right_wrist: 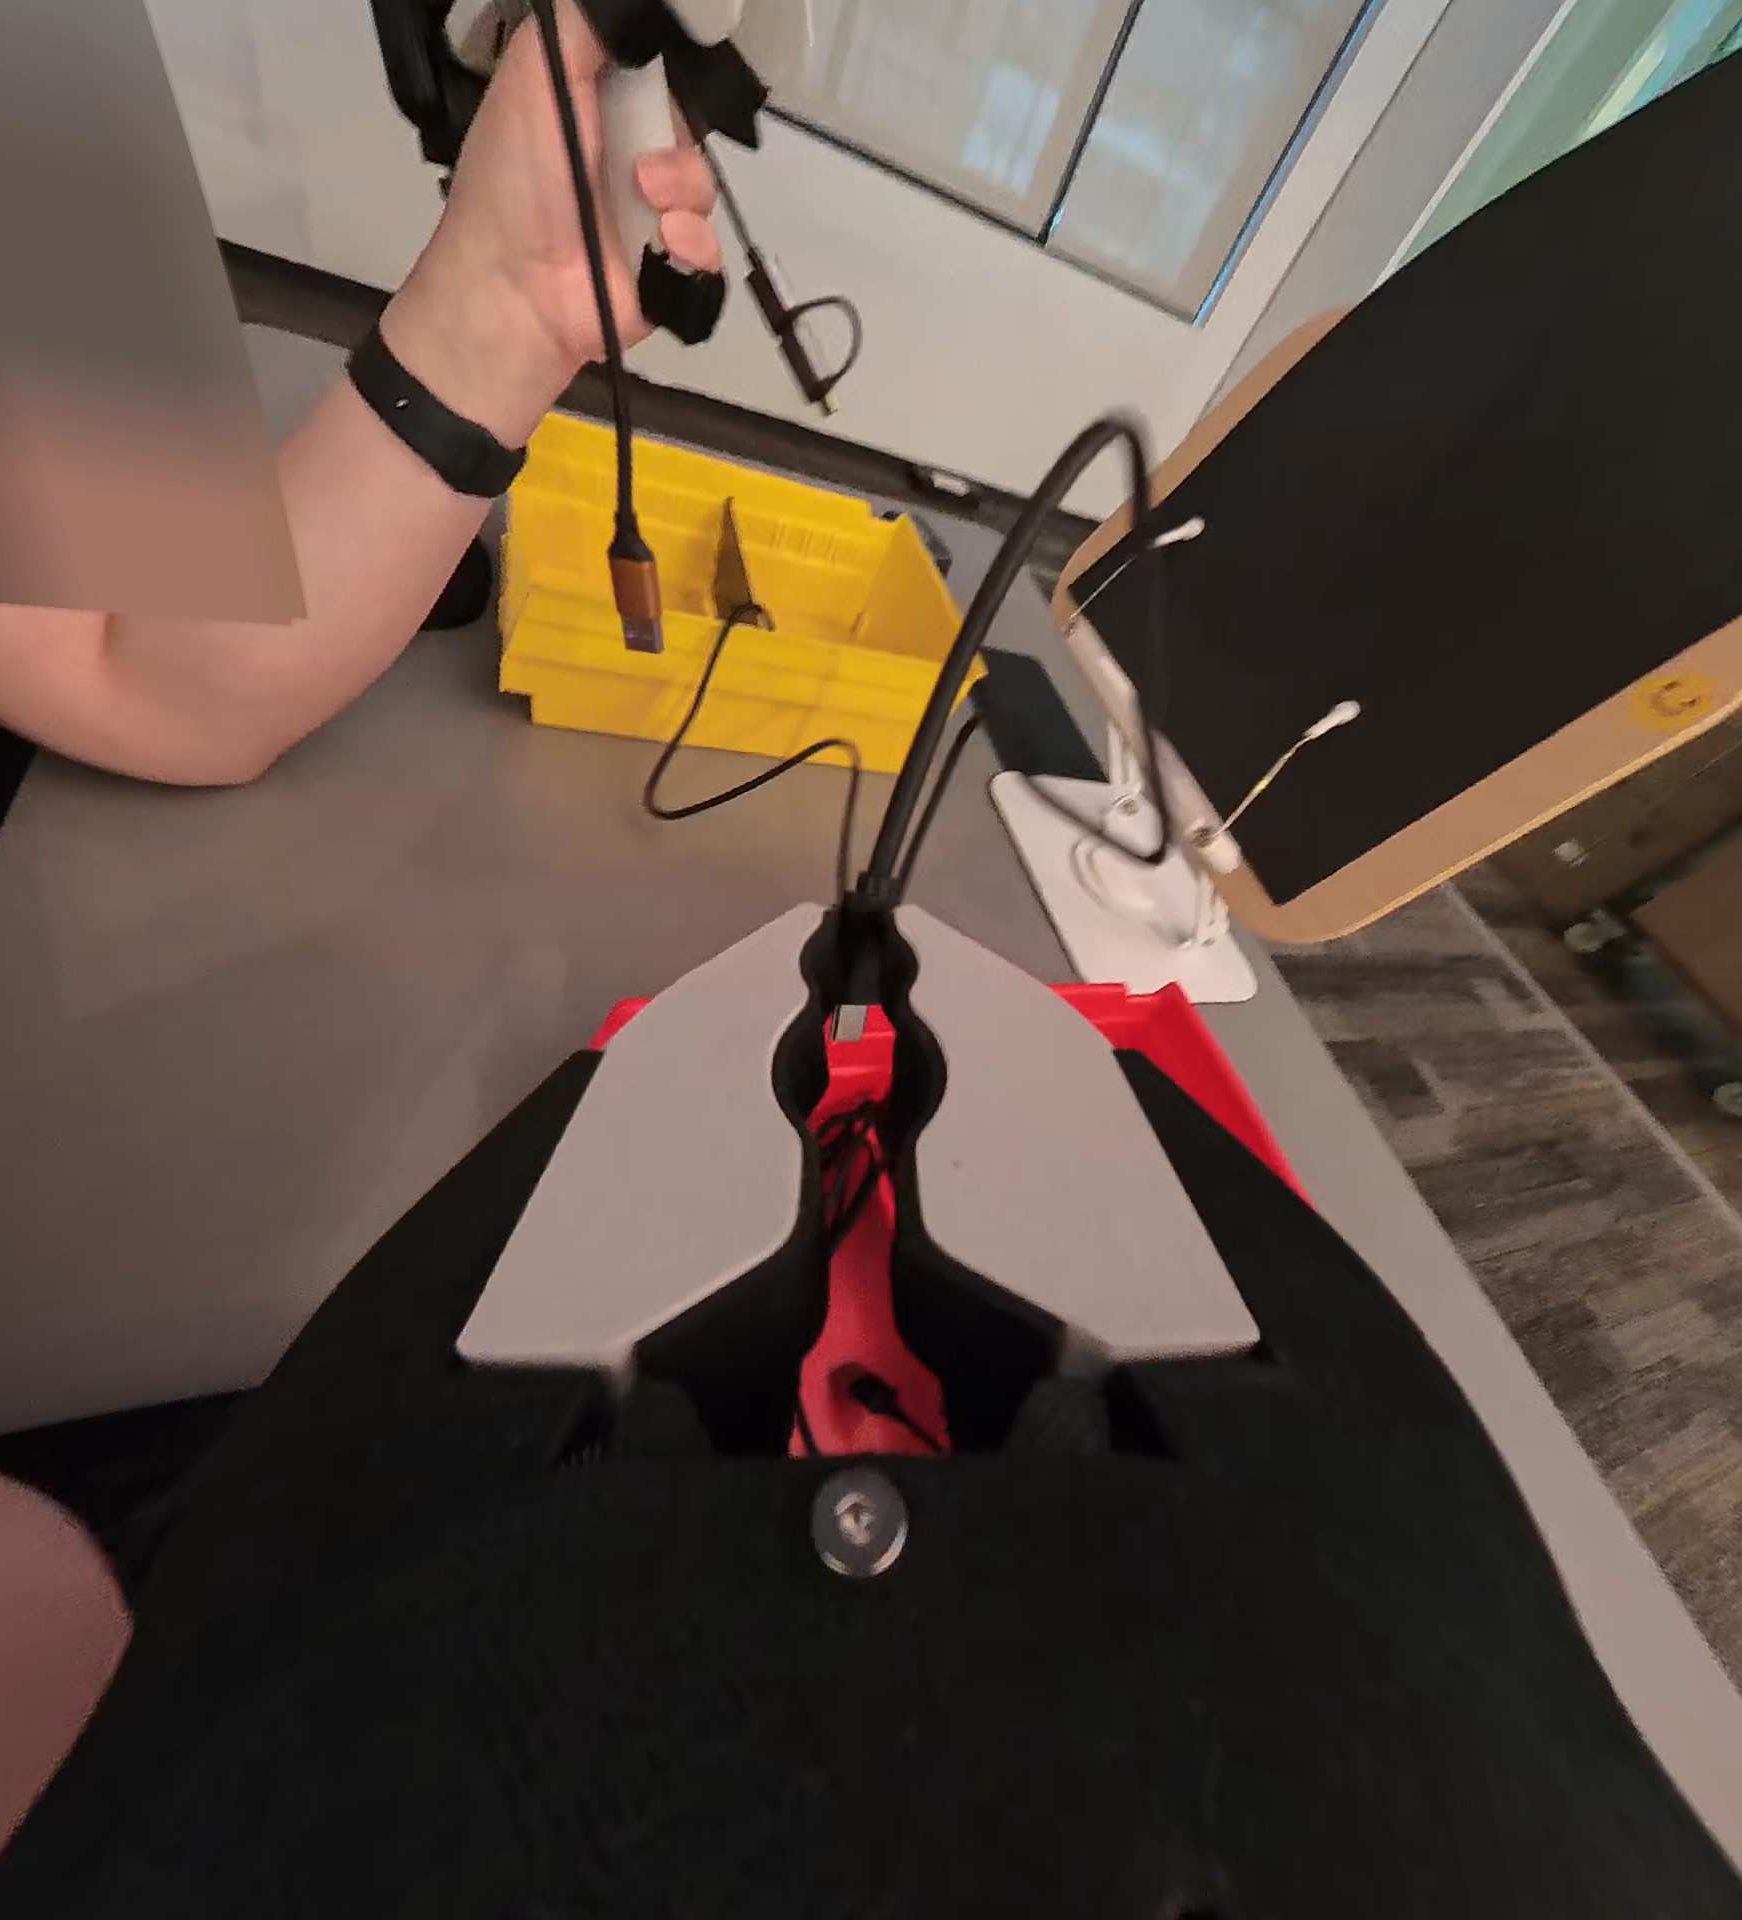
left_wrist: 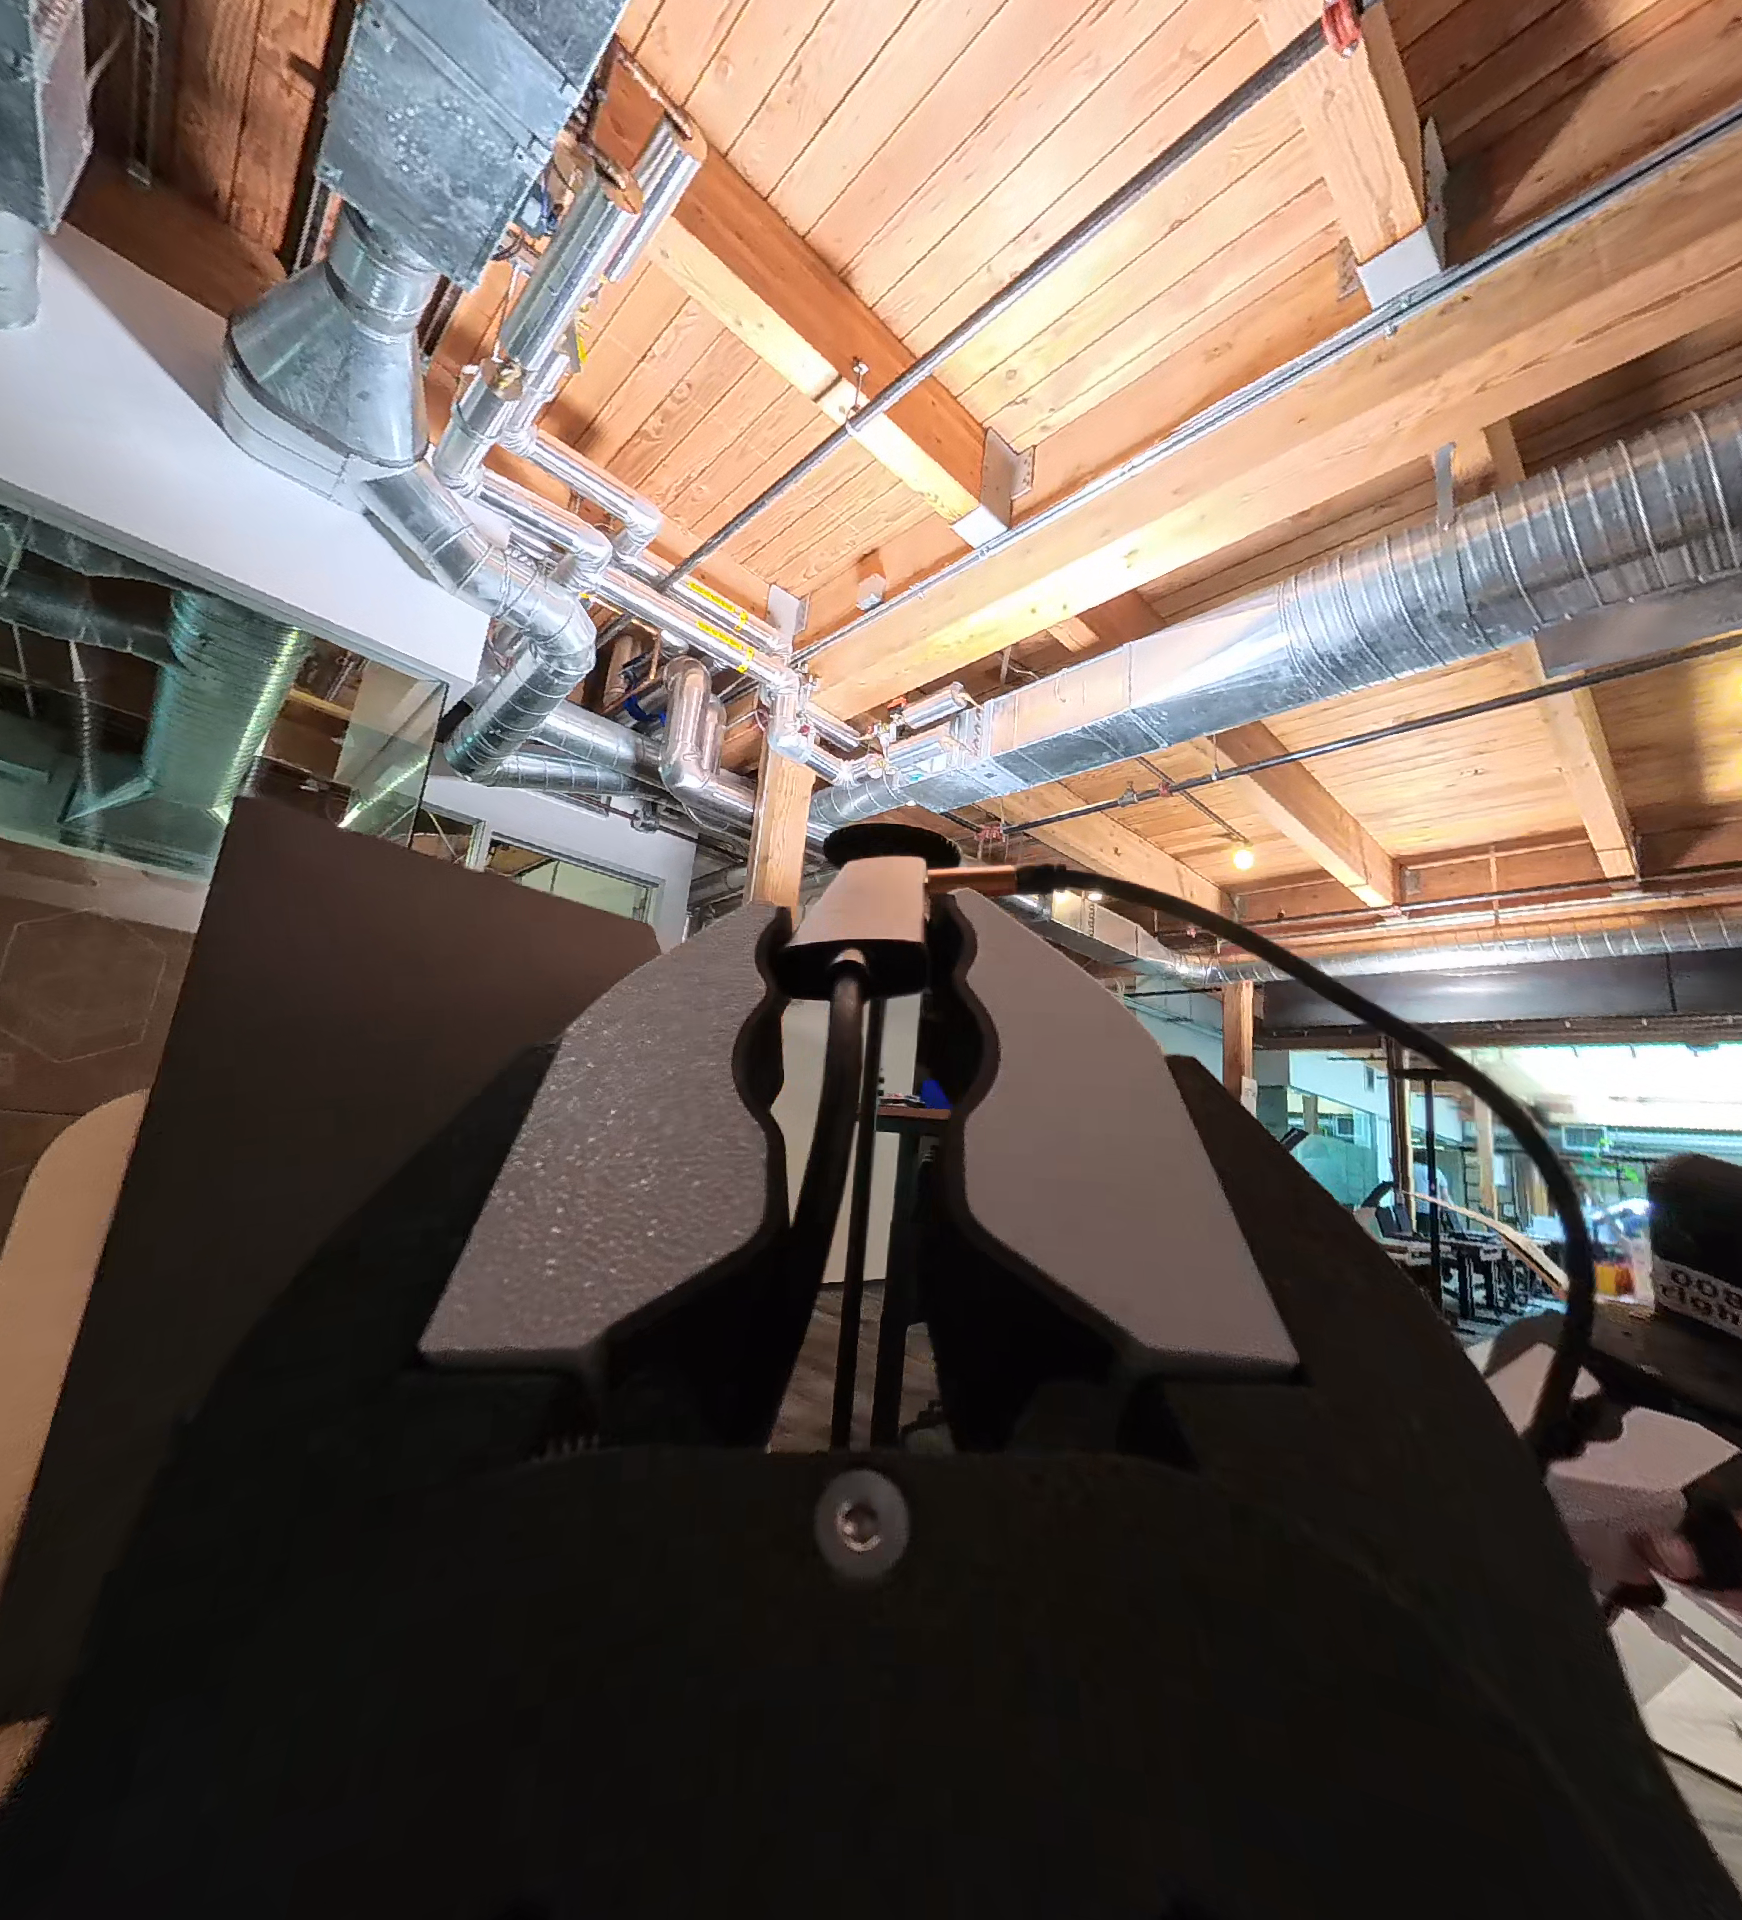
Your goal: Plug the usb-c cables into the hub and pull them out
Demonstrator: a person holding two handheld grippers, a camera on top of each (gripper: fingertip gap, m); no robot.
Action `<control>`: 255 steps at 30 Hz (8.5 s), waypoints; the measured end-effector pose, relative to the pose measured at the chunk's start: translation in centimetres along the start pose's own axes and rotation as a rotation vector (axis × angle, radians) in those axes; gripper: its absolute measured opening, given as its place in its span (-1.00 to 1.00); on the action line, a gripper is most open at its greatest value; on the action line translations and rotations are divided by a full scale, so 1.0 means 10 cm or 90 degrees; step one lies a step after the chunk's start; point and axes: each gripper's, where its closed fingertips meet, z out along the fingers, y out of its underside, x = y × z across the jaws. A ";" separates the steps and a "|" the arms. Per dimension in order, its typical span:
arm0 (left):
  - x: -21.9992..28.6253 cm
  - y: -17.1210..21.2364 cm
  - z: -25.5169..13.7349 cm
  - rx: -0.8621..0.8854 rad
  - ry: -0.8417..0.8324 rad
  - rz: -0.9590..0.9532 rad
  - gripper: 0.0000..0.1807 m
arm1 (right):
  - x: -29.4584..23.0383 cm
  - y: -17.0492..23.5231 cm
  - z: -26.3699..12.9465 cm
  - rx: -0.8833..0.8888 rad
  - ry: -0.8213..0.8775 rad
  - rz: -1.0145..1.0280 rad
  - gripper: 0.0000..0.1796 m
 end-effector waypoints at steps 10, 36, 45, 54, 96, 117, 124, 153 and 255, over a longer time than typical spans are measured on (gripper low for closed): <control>0.03 -0.39 -0.20 -0.012 0.001 0.049 -0.73 | -0.02 0.13 0.40 -0.055 -0.055 0.022 -0.99; -0.55 -1.21 -1.01 0.031 -0.116 0.078 -0.73 | -0.56 0.39 3.51 -0.267 -0.019 0.070 -0.94; -0.63 -1.29 -1.12 0.061 -0.110 0.045 -0.73 | 0.71 -1.55 2.64 -0.349 0.078 -0.008 -0.95; -0.69 -1.35 -1.21 0.086 -0.094 0.003 -0.73 | 1.69 -2.79 1.61 -0.515 0.317 -0.082 -0.94; -0.56 -1.24 -1.06 0.055 -0.045 -0.023 -0.73 | 0.34 0.10 0.08 -0.669 -0.158 0.214 -0.94; -0.44 -1.06 -0.87 0.015 -0.014 -0.022 -0.73 | 0.06 2.01 0.43 -0.735 -0.181 0.284 -0.85; -0.33 -0.93 -0.73 -0.016 0.004 -0.015 -0.73 | 0.58 1.17 0.44 -0.501 -0.048 0.182 -0.74; 1.01 0.96 0.36 -0.204 0.199 0.179 -0.73 | 0.43 -1.07 0.97 0.299 0.412 0.079 -0.57; 1.23 1.96 0.50 -0.376 0.198 0.017 -0.67 | 0.53 -0.95 0.60 0.237 0.621 -0.137 -0.86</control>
